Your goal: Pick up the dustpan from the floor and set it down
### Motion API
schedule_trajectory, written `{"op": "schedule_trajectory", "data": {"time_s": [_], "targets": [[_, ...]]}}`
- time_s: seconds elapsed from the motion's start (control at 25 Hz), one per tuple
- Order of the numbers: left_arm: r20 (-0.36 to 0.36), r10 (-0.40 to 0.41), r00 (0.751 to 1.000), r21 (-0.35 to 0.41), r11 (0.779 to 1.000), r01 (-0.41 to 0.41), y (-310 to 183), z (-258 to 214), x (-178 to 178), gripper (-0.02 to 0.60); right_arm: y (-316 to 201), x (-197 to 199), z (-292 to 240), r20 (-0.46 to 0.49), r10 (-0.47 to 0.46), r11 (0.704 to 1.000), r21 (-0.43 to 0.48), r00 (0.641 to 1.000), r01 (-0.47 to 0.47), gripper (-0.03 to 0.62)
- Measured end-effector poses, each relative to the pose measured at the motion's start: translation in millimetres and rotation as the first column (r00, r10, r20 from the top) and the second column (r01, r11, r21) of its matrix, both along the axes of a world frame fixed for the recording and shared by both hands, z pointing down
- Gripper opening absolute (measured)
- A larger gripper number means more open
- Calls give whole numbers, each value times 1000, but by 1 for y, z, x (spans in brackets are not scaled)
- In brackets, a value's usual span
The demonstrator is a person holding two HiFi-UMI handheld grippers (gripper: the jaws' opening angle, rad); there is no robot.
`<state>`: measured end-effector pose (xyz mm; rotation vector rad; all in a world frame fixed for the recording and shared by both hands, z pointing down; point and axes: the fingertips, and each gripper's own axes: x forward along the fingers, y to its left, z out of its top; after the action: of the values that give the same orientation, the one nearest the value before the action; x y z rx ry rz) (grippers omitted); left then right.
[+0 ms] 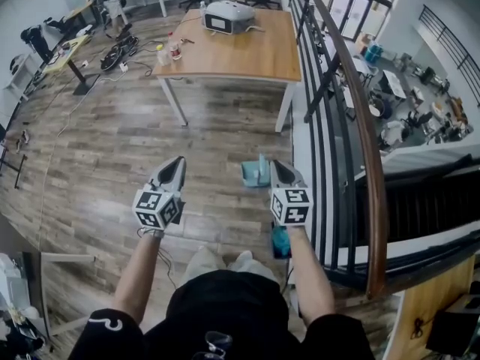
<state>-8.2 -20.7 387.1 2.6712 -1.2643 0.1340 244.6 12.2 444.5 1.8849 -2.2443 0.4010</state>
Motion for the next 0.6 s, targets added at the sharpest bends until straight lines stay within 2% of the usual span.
{"op": "schedule_trajectory", "data": {"time_s": [0.12,0.24,0.6], "targets": [[9,11,1000,4,1000,-12,-25,14,2,-3,-19,3,10,-4,9,1000,-17,1000,-9,-5],[5,31,1000,-28,999,-31,-47,21,10,-3,-37,5,22,-6,17,999,-32,1000,-17,-5],[27,137,990,-58,989,-136,-115,59,37,-2,-87,15,68,3,71,995,-66,997,-71,-5]]}}
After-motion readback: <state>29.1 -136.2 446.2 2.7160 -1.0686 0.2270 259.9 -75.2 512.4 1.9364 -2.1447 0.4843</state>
